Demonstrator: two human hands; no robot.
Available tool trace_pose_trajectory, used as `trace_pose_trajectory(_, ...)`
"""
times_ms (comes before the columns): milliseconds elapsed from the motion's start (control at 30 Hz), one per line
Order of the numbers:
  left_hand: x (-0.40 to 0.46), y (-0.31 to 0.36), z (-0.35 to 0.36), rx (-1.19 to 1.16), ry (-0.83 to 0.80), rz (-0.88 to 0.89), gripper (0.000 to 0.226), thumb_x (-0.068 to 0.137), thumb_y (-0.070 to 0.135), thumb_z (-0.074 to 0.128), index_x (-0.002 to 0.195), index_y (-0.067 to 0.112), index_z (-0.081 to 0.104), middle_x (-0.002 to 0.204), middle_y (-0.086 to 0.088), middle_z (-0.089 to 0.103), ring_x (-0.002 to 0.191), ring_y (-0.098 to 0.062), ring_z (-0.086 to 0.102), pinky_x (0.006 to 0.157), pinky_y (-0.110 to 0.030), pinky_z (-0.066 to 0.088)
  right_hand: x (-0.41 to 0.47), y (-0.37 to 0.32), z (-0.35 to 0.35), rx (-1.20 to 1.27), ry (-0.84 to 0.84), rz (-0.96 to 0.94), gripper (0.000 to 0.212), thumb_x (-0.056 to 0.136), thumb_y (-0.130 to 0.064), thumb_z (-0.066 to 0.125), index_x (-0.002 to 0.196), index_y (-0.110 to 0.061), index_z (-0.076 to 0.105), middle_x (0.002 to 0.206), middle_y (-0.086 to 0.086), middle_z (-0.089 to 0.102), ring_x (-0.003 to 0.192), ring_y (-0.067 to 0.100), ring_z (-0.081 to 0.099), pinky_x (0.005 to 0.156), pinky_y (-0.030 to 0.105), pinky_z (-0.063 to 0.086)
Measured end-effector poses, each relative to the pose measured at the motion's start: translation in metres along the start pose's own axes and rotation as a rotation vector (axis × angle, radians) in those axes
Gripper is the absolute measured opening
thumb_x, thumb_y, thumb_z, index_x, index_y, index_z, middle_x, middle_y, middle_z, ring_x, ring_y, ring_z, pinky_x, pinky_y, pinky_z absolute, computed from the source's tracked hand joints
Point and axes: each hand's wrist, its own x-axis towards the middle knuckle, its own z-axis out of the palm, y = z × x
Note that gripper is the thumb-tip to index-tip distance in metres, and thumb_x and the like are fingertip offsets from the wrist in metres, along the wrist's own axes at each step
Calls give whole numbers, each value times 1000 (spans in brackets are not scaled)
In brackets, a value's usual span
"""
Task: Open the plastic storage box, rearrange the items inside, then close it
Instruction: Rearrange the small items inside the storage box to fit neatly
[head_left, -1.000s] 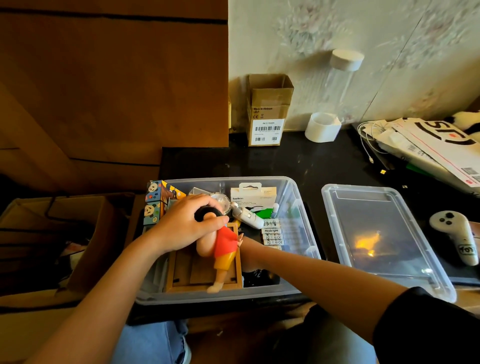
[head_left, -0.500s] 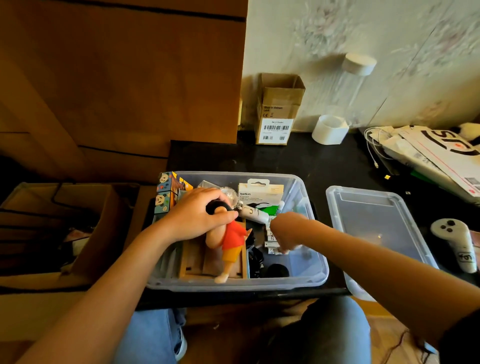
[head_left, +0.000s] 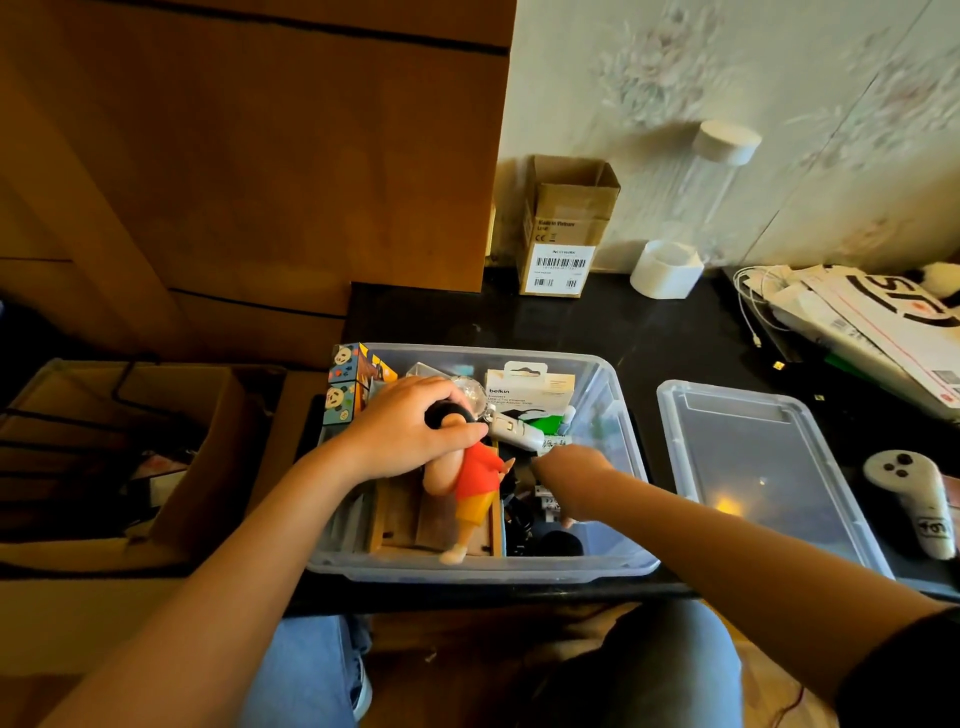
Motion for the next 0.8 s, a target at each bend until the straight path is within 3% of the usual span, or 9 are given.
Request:
trace_pose_trajectory(167, 0, 0, 0, -11, -2, -6, 44, 70, 62, 54, 97, 29, 65, 106, 12, 60, 104, -6, 51, 90, -39, 46, -4, 6, -5, 48, 12, -133, 60, 75, -27, 76, 127, -25, 47, 117, 7, 60, 104, 27, 57, 79, 32, 46)
trace_pose_trajectory(467, -1, 0, -1, -19, -9, -17, 59, 63, 71, 48, 100, 27, 65, 108, 11, 59, 105, -7, 51, 91, -39, 46, -1, 1, -7, -60, -75, -93, 62, 76, -24, 74, 130, -20, 43, 115, 9, 59, 103, 27, 57, 79, 33, 48)
trace_pose_trajectory(600, -2, 1, -2, -39, -19, -17, 56, 64, 70, 50, 99, 28, 65, 108, 11, 60, 107, -8, 51, 92, -41, 46, 0, -2, -7, -10, 18, -39, 41, 87, -22, 62, 125, -16, 49, 115, 8, 59, 101, 26, 58, 74, 30, 47)
trace_pose_trajectory(700, -3, 2, -3, -83, -21, -13, 54, 65, 67, 52, 97, 25, 65, 106, 9, 61, 106, -9, 53, 91, -41, 47, 5, -6, -8, 171, 157, 57, 29, 93, -21, 50, 120, -13, 55, 106, 8, 62, 91, 24, 60, 65, 28, 46)
trace_pose_trajectory(800, -4, 3, -3, -117, -15, -6, 51, 65, 63, 53, 95, 23, 65, 104, 6, 63, 104, -9, 55, 89, -42, 49, 16, -11, -8, 537, 153, 143, 26, 94, -21, 44, 109, -10, 62, 94, 7, 62, 81, 21, 59, 64, 27, 49)
